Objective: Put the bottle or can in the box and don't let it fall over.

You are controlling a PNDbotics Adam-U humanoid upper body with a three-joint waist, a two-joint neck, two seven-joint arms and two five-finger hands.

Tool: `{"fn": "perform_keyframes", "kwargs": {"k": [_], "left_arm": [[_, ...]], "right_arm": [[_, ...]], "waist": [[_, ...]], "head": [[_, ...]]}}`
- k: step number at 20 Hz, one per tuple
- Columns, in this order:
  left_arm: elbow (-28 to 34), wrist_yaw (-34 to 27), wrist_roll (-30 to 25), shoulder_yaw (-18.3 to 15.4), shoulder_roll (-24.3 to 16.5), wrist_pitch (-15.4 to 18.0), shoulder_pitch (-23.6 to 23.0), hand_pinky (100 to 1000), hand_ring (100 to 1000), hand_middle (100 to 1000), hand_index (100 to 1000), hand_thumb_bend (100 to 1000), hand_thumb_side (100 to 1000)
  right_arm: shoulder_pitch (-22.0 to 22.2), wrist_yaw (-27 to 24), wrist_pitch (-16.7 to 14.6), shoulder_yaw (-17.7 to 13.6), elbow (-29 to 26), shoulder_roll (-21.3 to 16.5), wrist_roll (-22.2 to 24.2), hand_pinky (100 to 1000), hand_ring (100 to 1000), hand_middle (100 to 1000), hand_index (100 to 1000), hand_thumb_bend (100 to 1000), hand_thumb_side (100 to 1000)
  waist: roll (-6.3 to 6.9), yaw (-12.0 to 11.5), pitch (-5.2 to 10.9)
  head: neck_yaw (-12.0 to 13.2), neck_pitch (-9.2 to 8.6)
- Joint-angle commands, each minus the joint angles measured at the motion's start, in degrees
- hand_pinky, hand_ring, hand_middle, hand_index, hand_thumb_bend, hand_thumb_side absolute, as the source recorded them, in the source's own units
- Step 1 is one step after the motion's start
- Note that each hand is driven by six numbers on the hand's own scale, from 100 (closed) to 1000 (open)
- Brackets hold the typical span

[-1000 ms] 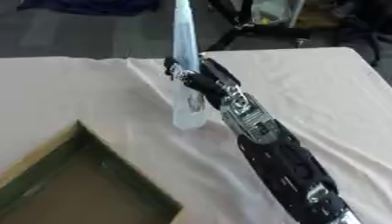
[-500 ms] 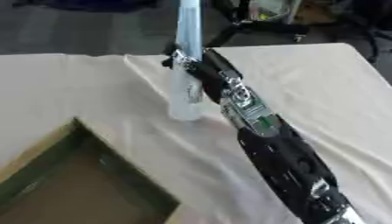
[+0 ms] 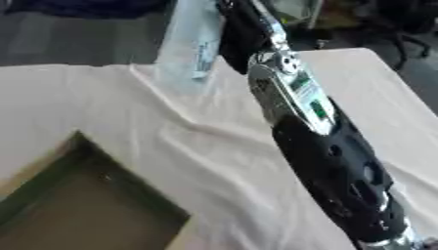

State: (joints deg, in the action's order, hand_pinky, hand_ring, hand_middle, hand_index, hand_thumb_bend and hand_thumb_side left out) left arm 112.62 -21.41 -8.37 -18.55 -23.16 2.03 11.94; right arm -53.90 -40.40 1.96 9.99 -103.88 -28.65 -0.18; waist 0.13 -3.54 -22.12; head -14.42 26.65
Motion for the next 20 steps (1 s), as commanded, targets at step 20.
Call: {"fn": "perform_keyframes", "kwargs": {"k": [20], "left_arm": [[1.3,0.75,3.0,-2.65,-2.58,-0.09,-1.77,995,1000,979,713,100,735]], "right_arm": [[11.18,10.73,3.19,13.37,-10.71,9.6,9.7,1000,665,189,567,100,470]], "waist": [[-1.26,1.17,2.94]], "head": [[1.91,2.98]]}}
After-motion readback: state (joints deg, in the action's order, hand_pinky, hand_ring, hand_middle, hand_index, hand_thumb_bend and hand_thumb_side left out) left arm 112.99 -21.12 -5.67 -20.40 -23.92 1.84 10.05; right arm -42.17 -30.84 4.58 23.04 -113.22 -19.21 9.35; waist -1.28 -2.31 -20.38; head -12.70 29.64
